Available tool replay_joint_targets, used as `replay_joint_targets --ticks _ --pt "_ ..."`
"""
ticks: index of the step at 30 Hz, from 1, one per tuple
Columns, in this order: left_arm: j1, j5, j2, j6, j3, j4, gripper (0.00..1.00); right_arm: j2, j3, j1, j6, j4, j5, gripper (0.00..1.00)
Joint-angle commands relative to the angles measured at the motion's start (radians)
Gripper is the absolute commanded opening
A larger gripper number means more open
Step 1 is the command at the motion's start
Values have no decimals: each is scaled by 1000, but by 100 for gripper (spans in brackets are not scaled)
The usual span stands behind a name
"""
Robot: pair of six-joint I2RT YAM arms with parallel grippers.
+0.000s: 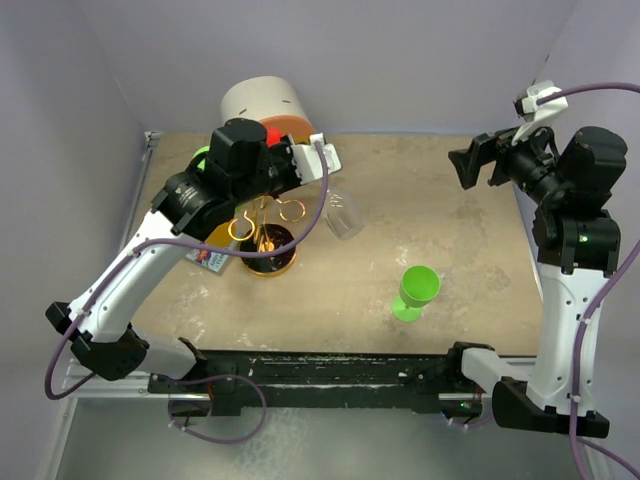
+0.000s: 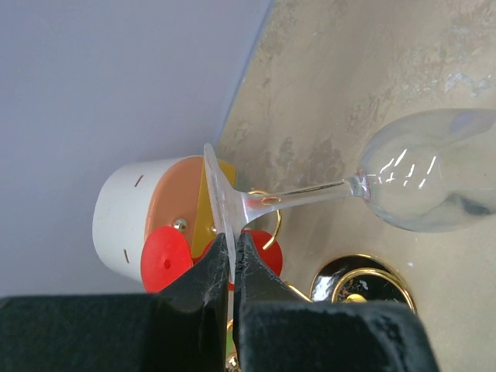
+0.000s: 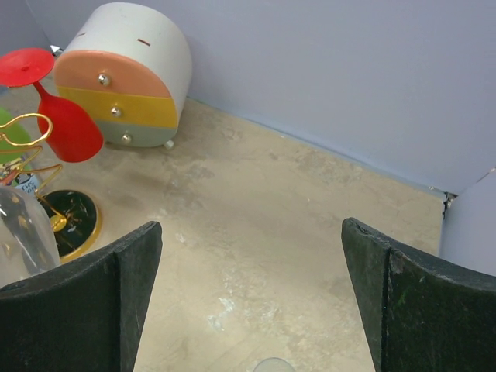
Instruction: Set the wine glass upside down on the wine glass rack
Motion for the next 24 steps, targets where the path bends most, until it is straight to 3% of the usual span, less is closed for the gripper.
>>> replay_joint_targets --ticks 1,24 --pt "-26 -70 -3 58 13 92 0 -3 4 -17 -2 27 -39 100" --pt "-82 -133 -23 158 -28 96 0 -19 -5 -49 19 34 -39 100"
